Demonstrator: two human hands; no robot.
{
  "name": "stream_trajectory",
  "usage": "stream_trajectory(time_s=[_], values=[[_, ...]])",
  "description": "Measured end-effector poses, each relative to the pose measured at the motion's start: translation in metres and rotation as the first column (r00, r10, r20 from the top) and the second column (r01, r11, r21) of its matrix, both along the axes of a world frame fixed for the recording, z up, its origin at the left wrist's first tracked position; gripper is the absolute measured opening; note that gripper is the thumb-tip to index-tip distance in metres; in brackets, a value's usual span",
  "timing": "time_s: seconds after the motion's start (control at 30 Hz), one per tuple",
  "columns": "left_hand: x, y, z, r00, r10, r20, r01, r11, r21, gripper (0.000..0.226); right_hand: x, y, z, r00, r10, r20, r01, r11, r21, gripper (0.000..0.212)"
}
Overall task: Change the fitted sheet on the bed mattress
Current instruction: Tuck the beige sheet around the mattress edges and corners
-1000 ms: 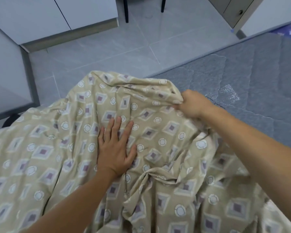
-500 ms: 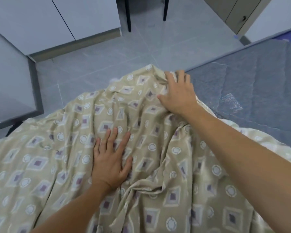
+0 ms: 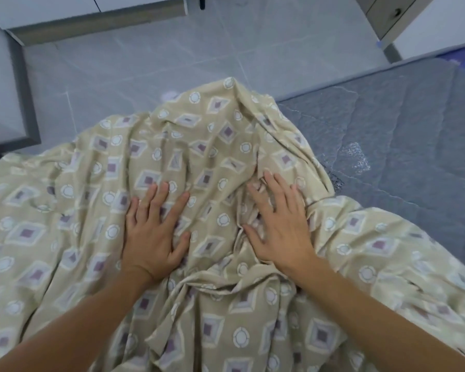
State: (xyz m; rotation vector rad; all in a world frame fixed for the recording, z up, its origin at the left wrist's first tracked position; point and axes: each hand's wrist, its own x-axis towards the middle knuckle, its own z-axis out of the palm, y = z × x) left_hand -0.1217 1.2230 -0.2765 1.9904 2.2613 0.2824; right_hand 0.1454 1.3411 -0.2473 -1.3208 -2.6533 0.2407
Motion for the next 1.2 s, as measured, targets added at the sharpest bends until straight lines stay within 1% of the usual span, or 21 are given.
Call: stream_trajectory(time_s=[0.07, 0.3, 0.47, 0.7, 0.97, 1.2], values=[[0.001, 0.001, 0.001, 1.0, 0.0, -0.003, 0.0, 1.0, 0.002, 0.074, 0.0, -0.005, -0.006, 0.999, -0.033, 0.022, 0.034, 0.999, -0.016, 0.077], [0.0, 0.002, -0.001, 1.0, 0.005, -0.026, -0.005, 1.0, -0.007, 0.078, -0.003, -0.008, -0.01, 0.995, -0.084, 0.046, 0.082, 0.996, 0.038, 0.075], [-0.001, -0.001, -0.002, 1.0, 0.01, -0.016, -0.01, 1.0, -0.01, 0.08, -0.011, -0.015, -0.01, 0.985, -0.117, 0.127, 0.113, 0.993, 0.04, 0.078], [-0.002, -0.001, -0.002, 1.0, -0.003, -0.003, 0.003, 1.0, 0.009, 0.08, -0.013, -0.018, -0.016, 0.979, -0.149, 0.136, 0.142, 0.988, 0.061, 0.078], [-0.001, 0.0, 0.0, 1.0, -0.005, 0.013, 0.005, 1.0, 0.008, 0.081, -0.011, -0.014, -0.019, 0.979, -0.147, 0.139, 0.137, 0.987, 0.079, 0.077], [-0.002, 0.0, 0.003, 1.0, -0.015, -0.01, 0.015, 1.0, 0.024, 0.079, -0.012, -0.014, -0.023, 0.986, -0.148, 0.081, 0.143, 0.988, 0.061, 0.075]])
